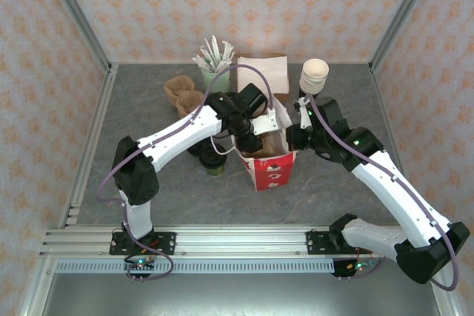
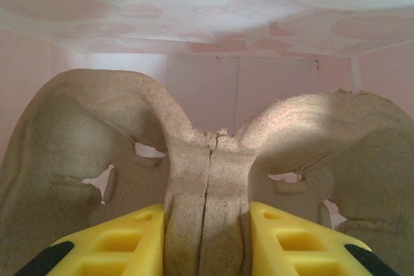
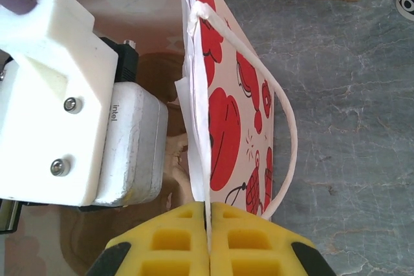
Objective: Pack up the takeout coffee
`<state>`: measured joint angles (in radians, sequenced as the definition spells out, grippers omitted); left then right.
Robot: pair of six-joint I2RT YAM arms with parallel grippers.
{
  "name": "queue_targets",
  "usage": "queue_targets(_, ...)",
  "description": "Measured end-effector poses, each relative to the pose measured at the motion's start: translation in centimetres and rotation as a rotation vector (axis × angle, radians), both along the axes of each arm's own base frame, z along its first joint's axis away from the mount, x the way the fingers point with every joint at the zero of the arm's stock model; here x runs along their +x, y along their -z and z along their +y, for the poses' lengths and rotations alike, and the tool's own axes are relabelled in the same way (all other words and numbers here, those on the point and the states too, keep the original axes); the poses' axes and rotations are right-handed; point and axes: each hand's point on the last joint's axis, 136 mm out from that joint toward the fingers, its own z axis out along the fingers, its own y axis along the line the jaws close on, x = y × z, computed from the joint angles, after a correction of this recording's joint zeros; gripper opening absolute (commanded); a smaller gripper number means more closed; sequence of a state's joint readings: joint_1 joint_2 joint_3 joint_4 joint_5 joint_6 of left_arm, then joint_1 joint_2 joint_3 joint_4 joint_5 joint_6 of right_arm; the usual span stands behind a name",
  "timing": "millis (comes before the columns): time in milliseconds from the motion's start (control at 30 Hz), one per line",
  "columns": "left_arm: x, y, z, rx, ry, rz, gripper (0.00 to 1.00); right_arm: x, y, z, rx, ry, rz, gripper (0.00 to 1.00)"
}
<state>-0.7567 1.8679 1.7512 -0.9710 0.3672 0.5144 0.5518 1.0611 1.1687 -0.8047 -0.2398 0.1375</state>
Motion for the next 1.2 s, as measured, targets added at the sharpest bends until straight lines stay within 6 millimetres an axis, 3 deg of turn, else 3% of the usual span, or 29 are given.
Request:
queue_targets(500,0.0,0.3,-0.5,0.006,0.009,-0.016,0.32,0.2,-0.1,0.8,0.015,-0.014,-0.004,0.0)
queue_targets(1200,0.6,2.7,-1.3,0.016,0.027,-0.003,0.36,0.3,0.5,0.4,-0.012,0.001,0.007,0.0)
